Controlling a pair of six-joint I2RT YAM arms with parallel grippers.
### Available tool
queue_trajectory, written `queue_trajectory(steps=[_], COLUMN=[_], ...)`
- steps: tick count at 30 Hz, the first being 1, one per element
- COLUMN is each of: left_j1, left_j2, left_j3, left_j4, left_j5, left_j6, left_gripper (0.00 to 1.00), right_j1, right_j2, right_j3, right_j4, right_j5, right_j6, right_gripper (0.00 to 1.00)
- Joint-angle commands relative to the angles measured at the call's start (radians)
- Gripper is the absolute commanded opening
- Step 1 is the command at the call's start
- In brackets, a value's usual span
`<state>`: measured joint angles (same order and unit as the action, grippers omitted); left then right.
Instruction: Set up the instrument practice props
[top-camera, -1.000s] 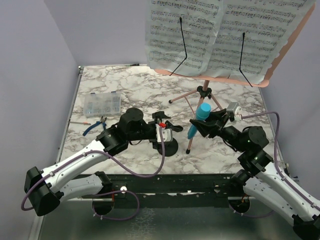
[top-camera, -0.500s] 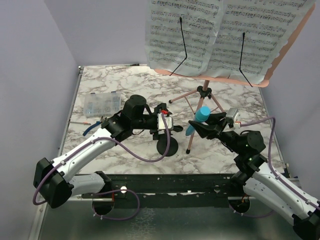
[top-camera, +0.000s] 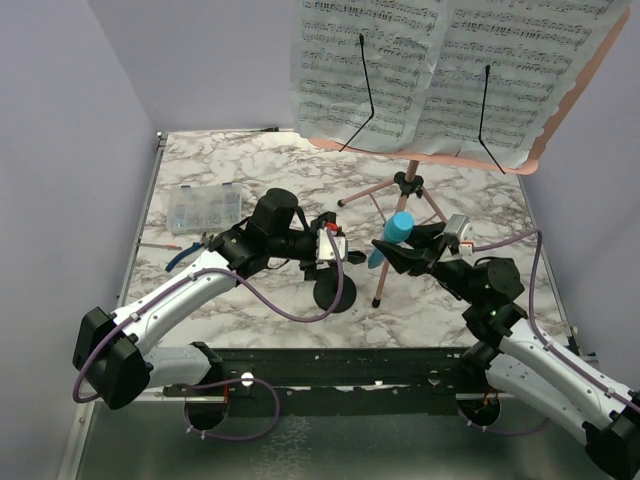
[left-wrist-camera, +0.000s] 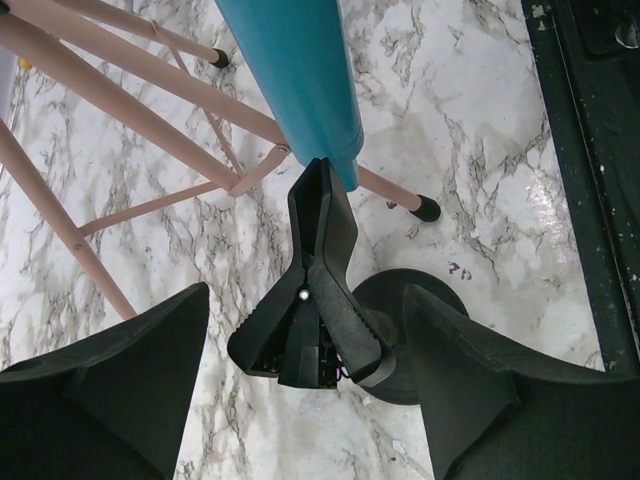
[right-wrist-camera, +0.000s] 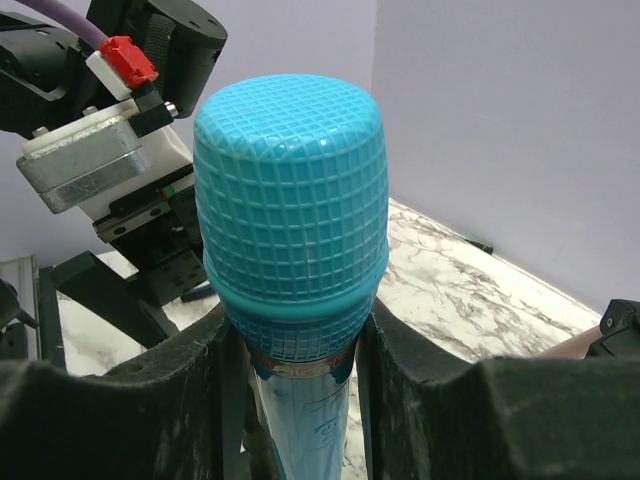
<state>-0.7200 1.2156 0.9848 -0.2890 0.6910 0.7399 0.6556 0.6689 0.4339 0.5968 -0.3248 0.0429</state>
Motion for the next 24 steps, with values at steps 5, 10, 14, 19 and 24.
queue_trajectory(steps=[5, 10, 14, 19, 24], left_j1=[0.005, 0.005, 0.005, 0.005, 0.005], left_j2=[0.017, 0.021, 0.033, 0.048, 0.046], left_j3=[0.031, 0.022, 0.027, 0.035, 0.034], left_j4=[-0.022, -0.02, -0.02, -0.021, -0.021], left_j5=[0.017, 0.021, 0.031, 0.04, 0.033], left_j6=[0.036, 0.03, 0.025, 0.019, 0.018], left_gripper=[0.0, 0.0, 0.0, 0.0, 0.0], right_j1=[0.006, 0.006, 0.006, 0.006, 0.006], right_j2=[0.04, 0.137, 0.248, 0.34, 0.344], right_j3=[-0.027, -0.054, -0.049, -0.052, -0.077], right_j4=[0.116, 0.29, 0.42, 0.544, 0.59], right_j5=[-0.024, -0.061, -0.097, -0.118, -0.098], right_j6=[-0.017, 0.031, 0.094, 0.156, 0.188], right_gripper=[0.0, 0.01, 0.01, 0.01, 0.01])
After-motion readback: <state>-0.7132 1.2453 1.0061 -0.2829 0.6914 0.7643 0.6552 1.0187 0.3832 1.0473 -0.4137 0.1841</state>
